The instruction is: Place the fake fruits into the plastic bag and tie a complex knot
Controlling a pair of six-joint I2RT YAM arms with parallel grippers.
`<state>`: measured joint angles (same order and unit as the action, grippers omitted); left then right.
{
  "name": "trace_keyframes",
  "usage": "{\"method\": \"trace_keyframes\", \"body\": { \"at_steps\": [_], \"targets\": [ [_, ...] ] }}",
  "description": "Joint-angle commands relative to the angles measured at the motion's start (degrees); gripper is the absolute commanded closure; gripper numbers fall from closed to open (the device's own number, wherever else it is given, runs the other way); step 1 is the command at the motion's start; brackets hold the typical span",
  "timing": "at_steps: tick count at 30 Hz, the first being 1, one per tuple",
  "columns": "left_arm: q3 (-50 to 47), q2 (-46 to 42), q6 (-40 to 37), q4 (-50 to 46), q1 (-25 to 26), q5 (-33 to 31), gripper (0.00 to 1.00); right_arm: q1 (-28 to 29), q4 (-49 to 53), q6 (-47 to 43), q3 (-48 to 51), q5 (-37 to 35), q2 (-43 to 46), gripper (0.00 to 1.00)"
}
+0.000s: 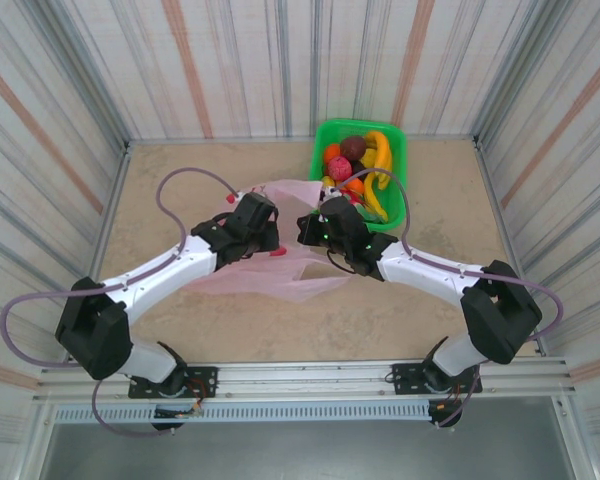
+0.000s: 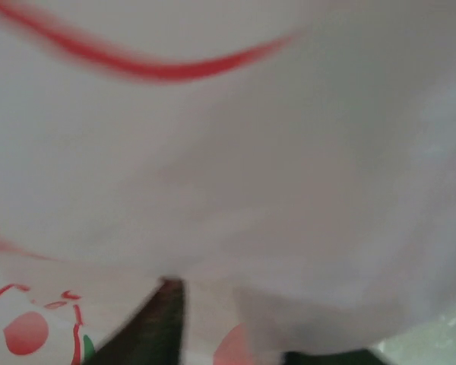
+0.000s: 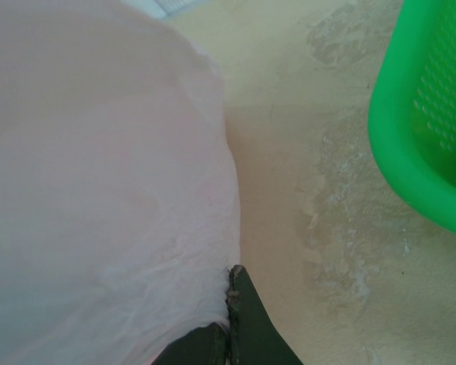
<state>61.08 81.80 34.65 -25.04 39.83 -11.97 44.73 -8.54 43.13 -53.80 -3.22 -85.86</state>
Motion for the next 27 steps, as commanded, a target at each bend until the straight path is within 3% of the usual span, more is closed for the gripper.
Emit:
{"method": "trace_keyframes", "body": {
  "at_steps": [1, 3, 12, 18, 22, 27],
  "targets": [
    [3.44, -1.36, -4.83, -3.43, -0.08, -4.61, 0.89, -0.38, 2.01, 1.00, -0.74, 0.45, 1.67, 1.00],
    [4.76, -3.39, -6.33, -6.53, -0.97, -3.47, 0.99, -1.17, 3.24, 0.55, -0.86, 1.02, 1.57, 1.00],
    [13.62, -12.13, -13.50, -27.26, -10.82, 11.18, 1.00, -4.66, 5.63, -4.22, -1.12, 2.64, -0.10, 1.00],
    [25.78, -7.49, -19.61, -44.80, -12.77, 19.06, 1.00, -7.07, 6.79, -6.55, -4.37, 9.27, -4.27, 1.00],
    [28.65, -4.60, -21.38, -47.25, -12.94, 23.87, 1.00, -8.37, 9.07, -7.43, -8.03, 15.34, -6.93, 0.99],
    [29.34, -3.00, -17.77, -43.53, -16.15, 30.29, 1.00, -10.18, 8.45, -8.42, -6.82, 19.92, -6.12, 0.79]
  ]
}}
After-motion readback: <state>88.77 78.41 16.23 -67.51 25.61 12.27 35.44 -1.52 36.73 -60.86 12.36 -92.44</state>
